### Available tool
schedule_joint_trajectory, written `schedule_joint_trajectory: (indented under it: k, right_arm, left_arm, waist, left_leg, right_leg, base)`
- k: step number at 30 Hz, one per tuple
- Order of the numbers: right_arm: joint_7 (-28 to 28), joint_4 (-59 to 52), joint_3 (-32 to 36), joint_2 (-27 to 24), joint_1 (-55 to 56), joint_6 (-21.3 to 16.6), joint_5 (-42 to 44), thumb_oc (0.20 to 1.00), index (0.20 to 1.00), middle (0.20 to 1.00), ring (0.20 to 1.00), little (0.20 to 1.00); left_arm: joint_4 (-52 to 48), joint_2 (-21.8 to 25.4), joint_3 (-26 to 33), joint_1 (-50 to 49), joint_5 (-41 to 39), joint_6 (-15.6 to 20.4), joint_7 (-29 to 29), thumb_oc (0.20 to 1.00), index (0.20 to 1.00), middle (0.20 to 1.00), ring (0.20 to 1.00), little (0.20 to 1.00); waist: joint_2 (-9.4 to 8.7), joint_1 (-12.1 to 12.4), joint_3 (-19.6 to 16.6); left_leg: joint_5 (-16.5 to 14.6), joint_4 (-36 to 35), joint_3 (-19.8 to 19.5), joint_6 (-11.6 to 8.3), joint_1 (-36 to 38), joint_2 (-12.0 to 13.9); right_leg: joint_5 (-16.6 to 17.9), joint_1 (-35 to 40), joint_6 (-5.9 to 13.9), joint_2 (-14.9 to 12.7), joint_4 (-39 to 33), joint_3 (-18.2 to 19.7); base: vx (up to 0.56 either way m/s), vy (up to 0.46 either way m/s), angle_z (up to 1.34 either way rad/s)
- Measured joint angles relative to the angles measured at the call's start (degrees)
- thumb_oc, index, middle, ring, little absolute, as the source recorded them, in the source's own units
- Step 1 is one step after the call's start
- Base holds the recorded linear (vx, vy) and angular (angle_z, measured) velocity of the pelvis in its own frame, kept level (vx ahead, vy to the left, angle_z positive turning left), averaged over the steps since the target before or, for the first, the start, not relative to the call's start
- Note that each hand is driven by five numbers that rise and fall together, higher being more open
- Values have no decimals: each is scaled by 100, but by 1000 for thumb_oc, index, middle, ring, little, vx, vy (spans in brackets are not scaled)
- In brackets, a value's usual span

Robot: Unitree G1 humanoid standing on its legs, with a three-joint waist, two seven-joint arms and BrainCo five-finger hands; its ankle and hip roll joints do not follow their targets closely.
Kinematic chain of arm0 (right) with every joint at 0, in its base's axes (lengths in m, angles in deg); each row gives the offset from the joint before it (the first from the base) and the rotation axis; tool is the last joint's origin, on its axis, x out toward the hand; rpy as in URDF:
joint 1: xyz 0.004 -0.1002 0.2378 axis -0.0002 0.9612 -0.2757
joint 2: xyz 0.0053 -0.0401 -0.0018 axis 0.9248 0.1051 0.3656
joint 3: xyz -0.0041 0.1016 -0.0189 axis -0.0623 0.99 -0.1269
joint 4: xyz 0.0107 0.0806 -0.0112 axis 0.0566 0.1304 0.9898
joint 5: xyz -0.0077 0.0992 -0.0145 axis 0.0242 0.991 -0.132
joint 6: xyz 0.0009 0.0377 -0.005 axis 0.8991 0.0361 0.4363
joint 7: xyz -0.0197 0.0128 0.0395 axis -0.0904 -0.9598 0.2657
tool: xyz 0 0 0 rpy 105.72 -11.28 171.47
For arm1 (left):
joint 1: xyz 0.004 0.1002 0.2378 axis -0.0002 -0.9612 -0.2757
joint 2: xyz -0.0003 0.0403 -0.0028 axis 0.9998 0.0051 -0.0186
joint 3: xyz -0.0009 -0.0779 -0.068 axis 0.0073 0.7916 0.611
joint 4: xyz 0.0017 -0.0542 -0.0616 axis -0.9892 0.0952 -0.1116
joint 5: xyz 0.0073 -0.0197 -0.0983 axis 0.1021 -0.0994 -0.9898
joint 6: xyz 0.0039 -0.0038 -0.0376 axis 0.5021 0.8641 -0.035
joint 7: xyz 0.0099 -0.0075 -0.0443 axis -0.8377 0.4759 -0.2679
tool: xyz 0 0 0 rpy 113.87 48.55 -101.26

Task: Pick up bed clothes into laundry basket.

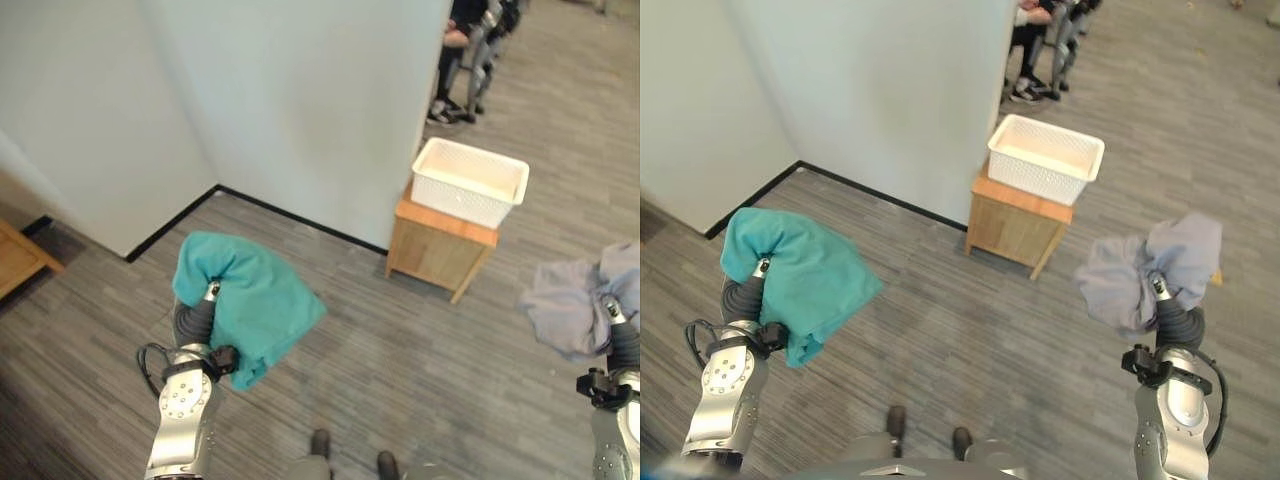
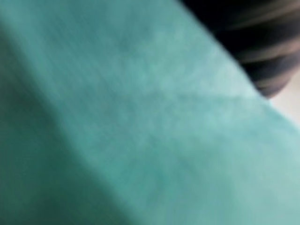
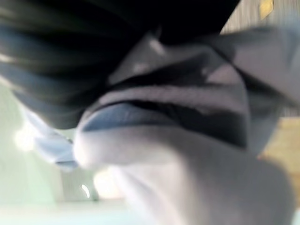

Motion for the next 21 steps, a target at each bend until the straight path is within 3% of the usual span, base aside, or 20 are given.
schedule_joint_trajectory:
  k: [2, 4, 7, 16, 17, 18, 19, 21]
  right_arm:
    - [-117, 66, -699, 24, -117, 55, 127, 200, 200, 200, 200, 200]
    - [-302, 62, -1003, 14, 44, 245, 139, 200, 200, 200, 200, 200]
    - [-444, 95, -1030, 0, 420, 483, 135, 200, 200, 200, 200, 200]
    - [-421, 115, -782, 10, 117, 497, 150, 200, 200, 200, 200, 200]
    - [-413, 130, -788, 9, 121, 495, 151, 200, 200, 200, 200, 200]
    - [-410, 227, -830, -52, -12, 499, 151, 200, 200, 200, 200, 200]
    - [-402, 266, -857, -78, -51, 522, 150, 200, 200, 200, 200, 200]
    - [-402, 253, -914, -89, -4, 524, 149, 200, 200, 200, 200, 200]
  left_arm:
    - [-5, 24, 9, -6, -32, 30, -11, 200, 200, 200, 200, 200]
    - [7, 25, -140, 107, -38, 10, -89, 200, 200, 200, 200, 200]
    - [-1, 18, -460, 70, -39, 8, -319, 200, 200, 200, 200, 200]
    - [-7, 17, -845, 35, -263, -116, -563, 200, 200, 200, 200, 200]
    - [3, 24, -852, 74, -263, -127, -559, 200, 200, 200, 200, 200]
    - [51, 18, -860, 114, -264, -129, -551, 200, 200, 200, 200, 200]
    - [59, 63, -880, 147, -262, -168, -550, 200, 200, 200, 200, 200]
    - [52, 97, -878, 134, -263, -182, -552, 200, 200, 200, 200, 200]
  waist:
    - [4, 127, 172]
    - [5, 105, 240]
    - [-10, 86, 256]
    - [8, 67, 242]
    - [20, 50, 247]
    - [147, 75, 296]
    - [224, 11, 299]
    - [211, -69, 314]
  left_leg:
    - [-12, -148, 653, 41, 164, -39]
    - [-24, -242, 677, 42, 157, -76]
    - [-6, -362, 596, 0, 335, -67]
    - [-87, -418, 593, -123, 512, -45]
    - [-139, -419, 598, -90, 537, -91]
    - [-159, -419, 613, -22, 538, 56]
    - [-184, -417, 619, 30, 545, 60]
    - [-252, -446, 617, 98, 583, -12]
  right_leg:
    - [-109, -399, 254, -545, 313, -1259]
    - [154, -359, 352, -761, -10, -1705]
    - [497, 201, 331, -623, -843, -1693]
    - [676, 618, 273, -555, -1352, -1745]
    - [705, 567, 312, -579, -1189, -1737]
    - [676, 123, 392, -553, -379, -1664]
    - [491, -454, 656, -653, 786, -1640]
    - [364, -1102, 862, -799, 2040, -1438]
  base:
    - [-68, 66, -144]
    - [-3, 27, -35]
    - [69, 0, 19]
    - [76, 51, 2]
    - [1, 126, -17]
    - [8, 107, -15]
    - [33, 57, -13]
    - [166, 30, 4]
